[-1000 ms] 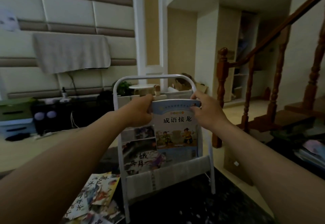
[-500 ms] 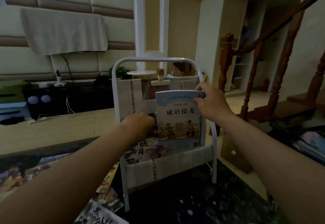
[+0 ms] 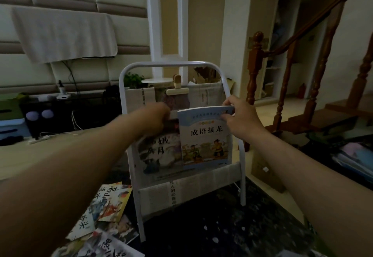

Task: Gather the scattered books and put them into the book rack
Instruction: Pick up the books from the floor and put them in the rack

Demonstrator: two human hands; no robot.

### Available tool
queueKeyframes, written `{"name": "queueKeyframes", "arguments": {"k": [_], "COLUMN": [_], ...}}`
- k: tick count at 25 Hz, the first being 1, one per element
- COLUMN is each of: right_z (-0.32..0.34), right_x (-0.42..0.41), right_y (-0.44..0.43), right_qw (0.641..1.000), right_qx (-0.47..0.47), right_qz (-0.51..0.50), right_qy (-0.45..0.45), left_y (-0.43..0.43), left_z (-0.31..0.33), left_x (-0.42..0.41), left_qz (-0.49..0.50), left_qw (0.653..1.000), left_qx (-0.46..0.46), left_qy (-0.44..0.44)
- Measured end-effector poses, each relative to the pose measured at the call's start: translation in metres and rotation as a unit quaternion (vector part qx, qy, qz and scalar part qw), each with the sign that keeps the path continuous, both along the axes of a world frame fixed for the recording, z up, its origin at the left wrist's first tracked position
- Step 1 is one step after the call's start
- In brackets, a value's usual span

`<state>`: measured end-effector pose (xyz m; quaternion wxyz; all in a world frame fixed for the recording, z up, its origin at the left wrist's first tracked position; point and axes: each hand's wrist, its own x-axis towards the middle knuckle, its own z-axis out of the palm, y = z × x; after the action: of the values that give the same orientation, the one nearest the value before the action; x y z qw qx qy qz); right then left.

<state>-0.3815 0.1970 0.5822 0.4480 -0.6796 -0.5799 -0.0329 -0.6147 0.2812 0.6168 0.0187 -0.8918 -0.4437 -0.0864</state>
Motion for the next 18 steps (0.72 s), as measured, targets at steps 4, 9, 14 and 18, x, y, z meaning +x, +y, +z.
{"name": "queueKeyframes", "arguments": {"k": [4, 9, 14, 18], "right_z": [-0.017, -0.04, -0.058, -0.059], "right_x": [-0.018, -0.059, -0.084, -0.089], "right_y": [0.009, 0.03, 0.045, 0.052], "right_qw": [0.999, 0.994, 0.991, 0.99], "right_qx": [-0.021, -0.069, -0.085, -0.091], "right_qz": [0.02, 0.068, 0.091, 0.095], "right_qy": [0.016, 0.05, 0.05, 0.056], "left_y": [0.004, 0.006, 0.017, 0.024], "left_z": [0.066, 0.1, 0.092, 0.085], "left_x": [-0.003, -0.007, -0.011, -0.013], "left_qz": [0.003, -0.01, -0.007, -0.005], "left_qw": [0.994, 0.976, 0.978, 0.98], "left_qx": [0.061, 0.142, 0.16, 0.152], "left_qy": [-0.087, -0.165, -0.134, -0.126]}}
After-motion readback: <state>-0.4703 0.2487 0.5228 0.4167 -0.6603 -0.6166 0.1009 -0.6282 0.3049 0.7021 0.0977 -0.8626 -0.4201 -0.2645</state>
